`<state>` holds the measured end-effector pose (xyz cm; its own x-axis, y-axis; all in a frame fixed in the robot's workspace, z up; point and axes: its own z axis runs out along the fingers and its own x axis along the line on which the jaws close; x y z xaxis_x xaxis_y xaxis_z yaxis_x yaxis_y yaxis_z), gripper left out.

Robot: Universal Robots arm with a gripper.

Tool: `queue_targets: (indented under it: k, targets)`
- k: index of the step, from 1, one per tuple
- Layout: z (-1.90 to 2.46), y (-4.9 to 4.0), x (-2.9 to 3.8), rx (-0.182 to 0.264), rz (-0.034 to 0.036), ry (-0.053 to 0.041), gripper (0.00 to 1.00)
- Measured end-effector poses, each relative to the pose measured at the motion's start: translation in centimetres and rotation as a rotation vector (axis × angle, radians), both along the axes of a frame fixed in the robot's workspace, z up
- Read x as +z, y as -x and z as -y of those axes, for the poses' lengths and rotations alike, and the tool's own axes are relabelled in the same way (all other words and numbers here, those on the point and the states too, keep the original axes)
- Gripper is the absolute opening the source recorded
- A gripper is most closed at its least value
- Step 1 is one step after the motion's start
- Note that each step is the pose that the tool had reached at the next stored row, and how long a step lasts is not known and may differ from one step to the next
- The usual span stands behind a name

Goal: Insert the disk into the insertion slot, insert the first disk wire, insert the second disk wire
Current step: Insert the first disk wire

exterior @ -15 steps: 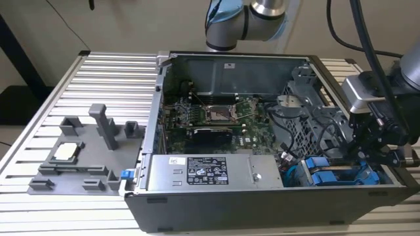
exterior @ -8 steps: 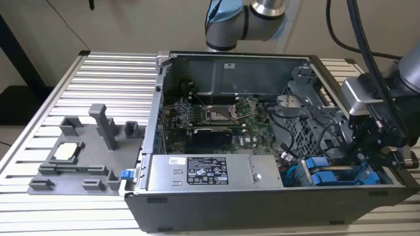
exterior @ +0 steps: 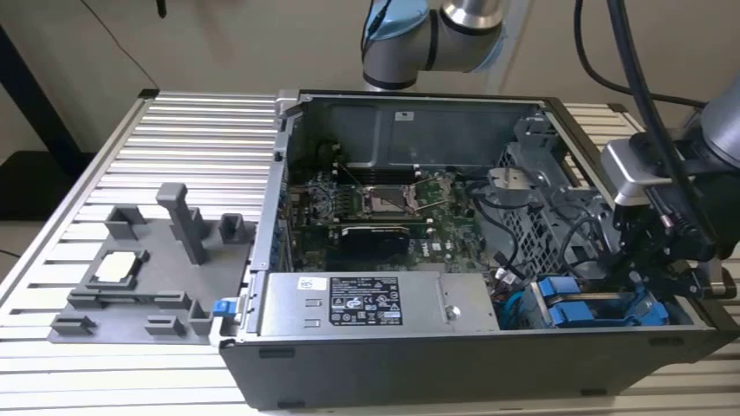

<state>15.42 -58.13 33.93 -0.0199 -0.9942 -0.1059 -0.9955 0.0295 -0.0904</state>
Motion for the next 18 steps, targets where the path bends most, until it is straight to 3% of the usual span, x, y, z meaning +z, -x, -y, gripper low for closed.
queue_targets:
  k: [18]
  targets:
    - [-0.01, -0.02, -0.72, 0.0, 0.0, 0.0019, 0.19]
